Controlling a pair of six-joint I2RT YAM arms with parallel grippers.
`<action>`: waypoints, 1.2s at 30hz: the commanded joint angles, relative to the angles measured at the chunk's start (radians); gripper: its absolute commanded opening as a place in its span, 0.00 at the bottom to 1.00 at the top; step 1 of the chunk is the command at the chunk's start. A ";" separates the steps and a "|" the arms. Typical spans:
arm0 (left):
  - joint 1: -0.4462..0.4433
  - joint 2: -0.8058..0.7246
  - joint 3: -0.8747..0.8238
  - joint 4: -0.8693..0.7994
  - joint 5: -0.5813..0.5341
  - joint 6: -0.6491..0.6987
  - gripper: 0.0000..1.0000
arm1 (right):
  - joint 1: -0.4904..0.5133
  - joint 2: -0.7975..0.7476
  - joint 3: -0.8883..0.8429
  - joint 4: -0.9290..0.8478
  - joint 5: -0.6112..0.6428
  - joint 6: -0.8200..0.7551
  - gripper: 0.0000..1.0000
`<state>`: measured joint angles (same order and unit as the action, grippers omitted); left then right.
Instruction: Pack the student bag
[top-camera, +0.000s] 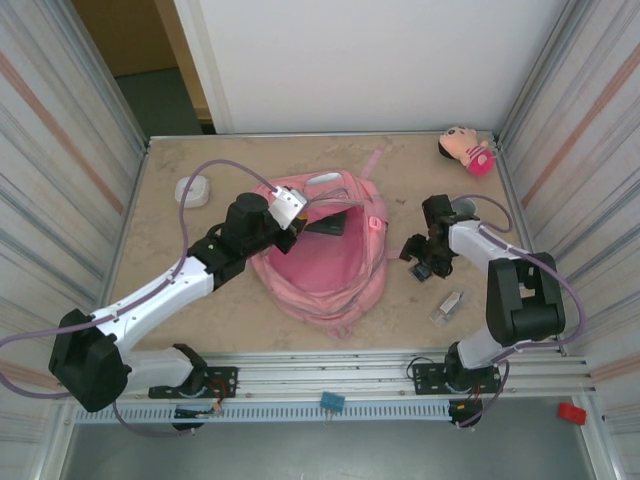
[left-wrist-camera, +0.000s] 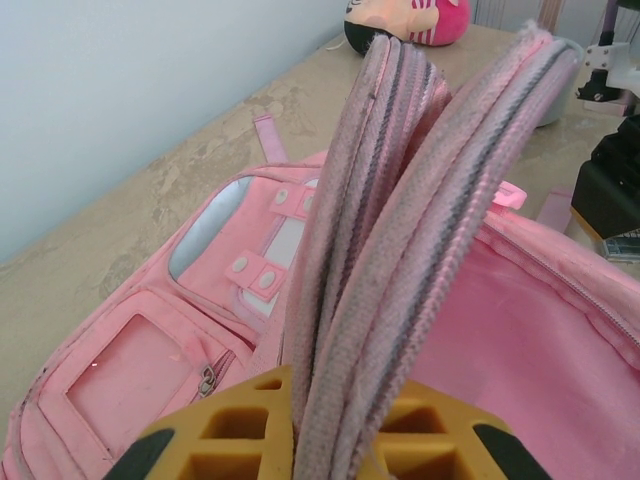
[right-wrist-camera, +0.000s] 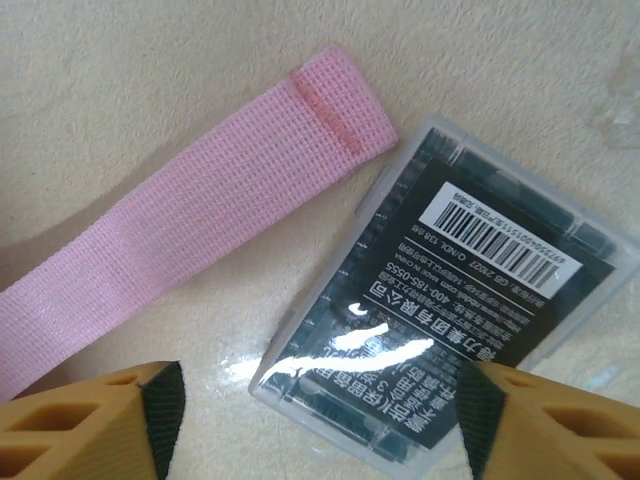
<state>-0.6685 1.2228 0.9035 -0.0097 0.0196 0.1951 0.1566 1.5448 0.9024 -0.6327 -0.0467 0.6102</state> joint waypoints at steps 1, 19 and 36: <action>0.014 -0.058 0.008 0.062 -0.011 -0.026 0.08 | -0.024 -0.056 0.048 -0.127 0.066 0.008 0.82; 0.022 -0.081 0.000 0.044 -0.015 -0.017 0.08 | -0.032 0.127 0.077 -0.039 -0.014 0.015 0.85; 0.035 -0.085 -0.002 0.043 -0.004 -0.018 0.08 | 0.031 0.307 0.181 -0.147 0.106 -0.038 0.72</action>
<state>-0.6525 1.1927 0.8932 -0.0334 0.0265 0.1963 0.1692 1.7786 1.0718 -0.7364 0.0044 0.6086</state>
